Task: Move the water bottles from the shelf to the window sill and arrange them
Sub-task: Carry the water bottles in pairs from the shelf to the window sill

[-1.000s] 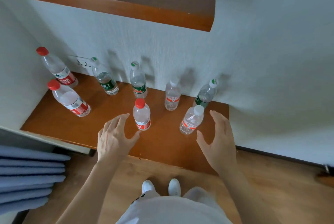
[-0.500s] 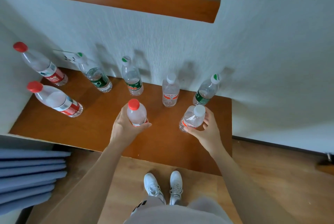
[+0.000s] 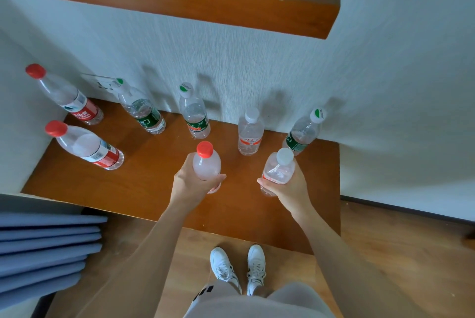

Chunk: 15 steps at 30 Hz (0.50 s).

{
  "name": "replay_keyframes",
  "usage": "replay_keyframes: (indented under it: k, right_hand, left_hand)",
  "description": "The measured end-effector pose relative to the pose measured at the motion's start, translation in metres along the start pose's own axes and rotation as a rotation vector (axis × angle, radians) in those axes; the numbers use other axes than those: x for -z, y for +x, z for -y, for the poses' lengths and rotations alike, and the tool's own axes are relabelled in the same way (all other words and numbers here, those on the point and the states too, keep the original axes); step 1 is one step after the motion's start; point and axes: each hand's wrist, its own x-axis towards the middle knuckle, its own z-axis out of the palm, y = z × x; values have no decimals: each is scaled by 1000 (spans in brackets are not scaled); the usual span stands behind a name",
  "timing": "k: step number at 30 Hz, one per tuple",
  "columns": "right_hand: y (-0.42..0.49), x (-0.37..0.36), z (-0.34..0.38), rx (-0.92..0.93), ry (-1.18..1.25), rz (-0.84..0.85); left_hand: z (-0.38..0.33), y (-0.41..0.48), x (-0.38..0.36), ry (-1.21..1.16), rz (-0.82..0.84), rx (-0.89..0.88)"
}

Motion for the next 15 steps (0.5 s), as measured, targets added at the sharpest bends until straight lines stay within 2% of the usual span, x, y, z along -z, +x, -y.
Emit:
replay_keyframes:
  k: [8, 15]
  right_hand:
    - [-21, 26, 58, 24, 180, -94]
    - [-27, 58, 95, 85, 295, -86]
  left_hand:
    - [-37, -26, 12, -92, 11, -121]
    - [-91, -51, 24, -295, -43, -254]
